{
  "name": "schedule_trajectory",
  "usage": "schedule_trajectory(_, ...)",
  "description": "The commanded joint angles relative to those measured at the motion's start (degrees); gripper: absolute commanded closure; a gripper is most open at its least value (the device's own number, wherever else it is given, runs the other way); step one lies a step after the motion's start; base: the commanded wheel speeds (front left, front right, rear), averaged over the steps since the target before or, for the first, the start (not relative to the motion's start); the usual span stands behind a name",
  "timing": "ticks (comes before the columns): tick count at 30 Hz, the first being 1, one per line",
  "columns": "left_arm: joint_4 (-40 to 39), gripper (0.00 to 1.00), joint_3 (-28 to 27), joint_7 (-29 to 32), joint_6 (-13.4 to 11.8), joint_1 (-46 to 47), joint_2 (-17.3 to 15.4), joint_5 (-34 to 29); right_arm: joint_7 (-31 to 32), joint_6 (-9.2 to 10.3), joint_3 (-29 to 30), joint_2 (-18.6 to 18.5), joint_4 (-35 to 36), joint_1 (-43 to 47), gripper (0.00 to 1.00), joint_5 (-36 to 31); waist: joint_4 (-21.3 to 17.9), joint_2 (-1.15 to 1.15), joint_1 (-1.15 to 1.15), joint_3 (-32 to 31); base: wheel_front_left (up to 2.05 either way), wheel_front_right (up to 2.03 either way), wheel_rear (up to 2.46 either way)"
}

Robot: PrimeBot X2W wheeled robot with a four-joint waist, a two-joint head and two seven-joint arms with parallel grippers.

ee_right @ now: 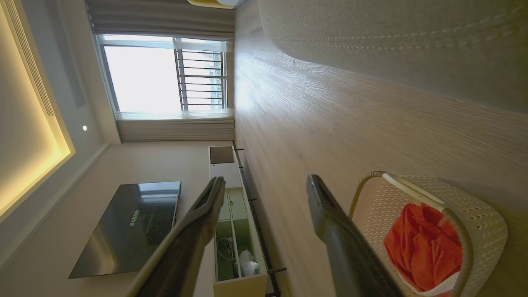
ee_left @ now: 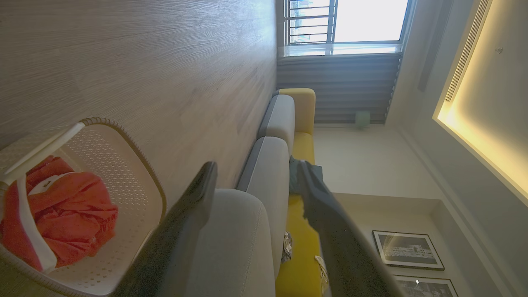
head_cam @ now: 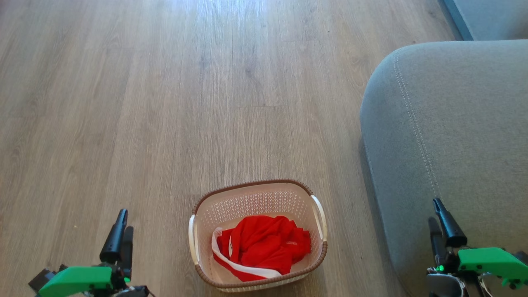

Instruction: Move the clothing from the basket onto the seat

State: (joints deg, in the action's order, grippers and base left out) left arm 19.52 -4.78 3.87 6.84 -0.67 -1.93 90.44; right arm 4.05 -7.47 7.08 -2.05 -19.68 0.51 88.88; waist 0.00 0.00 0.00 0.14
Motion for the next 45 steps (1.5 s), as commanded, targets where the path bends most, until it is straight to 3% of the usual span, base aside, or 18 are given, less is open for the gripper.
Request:
schedule_trajectory(1,-2.21,0.00,-0.92,-0.64,0.09,2.89,-0.29,-1.01,-0.67,-0.01,0.32,-0.34,2.30,-2.83,0.00,-1.31,0.02,0.00,0.00,0.01,0.00,0.00,0.00)
schedule_trajectory(16,-6.04,0.00,-2.74,-3.15,-0.68,4.20,-0.38,-9.30,-3.20,-0.01,1.16,-0.40,7.92,-4.46,0.00,-13.91,0.66,0.00,0.00,0.20,0.00,0.00,0.00)
schedule_trajectory(30,-14.42,0.00,-0.19,-5.33,-7.15,4.84,-0.46,-18.72,-5.40,-0.02,-0.39,-0.46,14.08,-5.68,0.00,-26.73,1.77,0.00,0.00,0.68,0.00,0.00,0.00)
schedule_trajectory(45,-22.14,0.00,7.57,-7.84,-15.31,5.83,-0.55,-36.00,-7.93,-0.02,-2.95,-0.53,18.61,-6.60,0.00,-39.92,2.63,0.00,0.00,0.87,0.00,0.00,0.00)
